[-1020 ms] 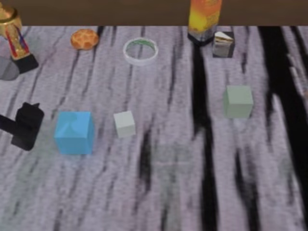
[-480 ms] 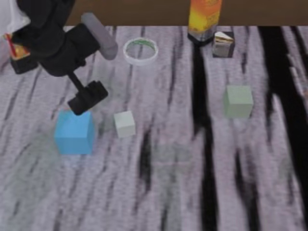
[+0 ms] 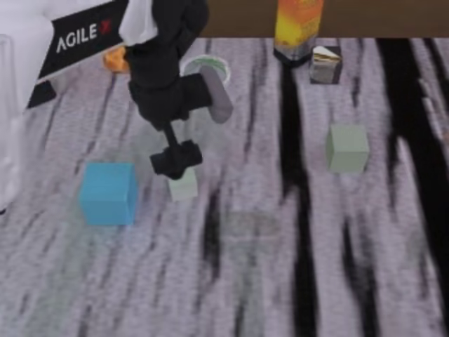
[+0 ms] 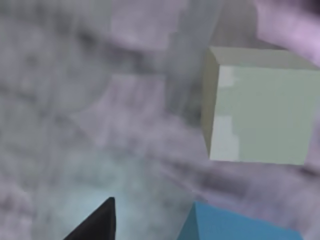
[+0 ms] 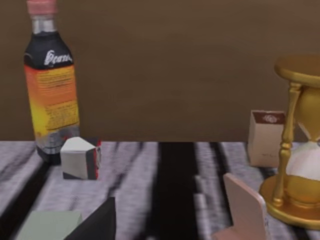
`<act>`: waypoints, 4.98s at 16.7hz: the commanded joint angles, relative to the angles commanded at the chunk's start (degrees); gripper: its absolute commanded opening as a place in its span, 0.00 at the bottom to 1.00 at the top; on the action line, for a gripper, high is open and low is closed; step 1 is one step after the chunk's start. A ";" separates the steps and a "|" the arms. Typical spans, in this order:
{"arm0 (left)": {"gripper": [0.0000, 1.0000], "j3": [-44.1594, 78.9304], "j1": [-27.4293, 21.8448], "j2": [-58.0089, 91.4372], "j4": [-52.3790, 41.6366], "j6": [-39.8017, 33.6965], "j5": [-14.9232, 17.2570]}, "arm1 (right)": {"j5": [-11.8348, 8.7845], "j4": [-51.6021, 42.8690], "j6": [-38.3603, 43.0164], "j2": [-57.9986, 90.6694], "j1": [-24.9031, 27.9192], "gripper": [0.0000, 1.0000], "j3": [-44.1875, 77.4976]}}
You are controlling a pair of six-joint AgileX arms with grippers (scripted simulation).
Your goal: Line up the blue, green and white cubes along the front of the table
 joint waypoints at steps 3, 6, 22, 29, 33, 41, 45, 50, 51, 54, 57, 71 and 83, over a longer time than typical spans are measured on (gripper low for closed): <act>1.00 2.20 -0.47 2.28 -1.03 0.81 -0.14 | 0.00 0.00 0.00 0.00 0.00 1.00 0.00; 1.00 2.20 -0.47 2.28 -1.03 0.81 -0.14 | 0.00 0.00 0.00 0.00 0.00 1.00 0.00; 0.92 -7.85 -0.40 8.57 15.31 0.94 -0.06 | 0.00 0.00 0.00 0.00 0.00 1.00 0.00; 0.40 -7.85 -0.40 8.57 15.31 0.94 -0.06 | 0.00 0.00 0.00 0.00 0.00 1.00 0.00; 0.10 -7.85 -0.40 8.57 15.31 0.94 -0.06 | 0.00 0.00 0.00 0.00 0.00 1.00 0.00; 0.00 -7.85 -0.40 8.57 15.31 0.94 -0.06 | 0.00 0.00 0.00 0.00 0.00 1.00 0.00; 0.00 -7.02 -0.29 6.16 12.94 0.21 0.78 | 0.00 0.00 0.00 0.00 0.00 1.00 0.00; 0.00 -1.35 0.47 2.97 3.45 0.14 0.74 | 0.00 0.00 0.00 0.00 0.00 1.00 0.00; 0.00 -0.39 0.58 2.33 2.04 0.14 0.73 | 0.00 0.00 0.00 0.00 0.00 1.00 0.00; 0.00 0.36 0.71 1.73 1.06 0.09 0.73 | 0.00 0.00 0.00 0.00 0.00 1.00 0.00; 0.00 0.23 0.23 1.91 1.22 0.12 0.70 | 0.00 0.00 0.00 0.00 0.00 1.00 0.00; 0.00 -5.31 -31.98 -4.30 1.08 -15.78 0.05 | 0.00 0.00 0.00 0.00 0.00 1.00 0.00; 0.00 -12.41 -32.31 0.36 13.10 -16.00 0.10 | 0.00 0.00 0.00 0.00 0.00 1.00 0.00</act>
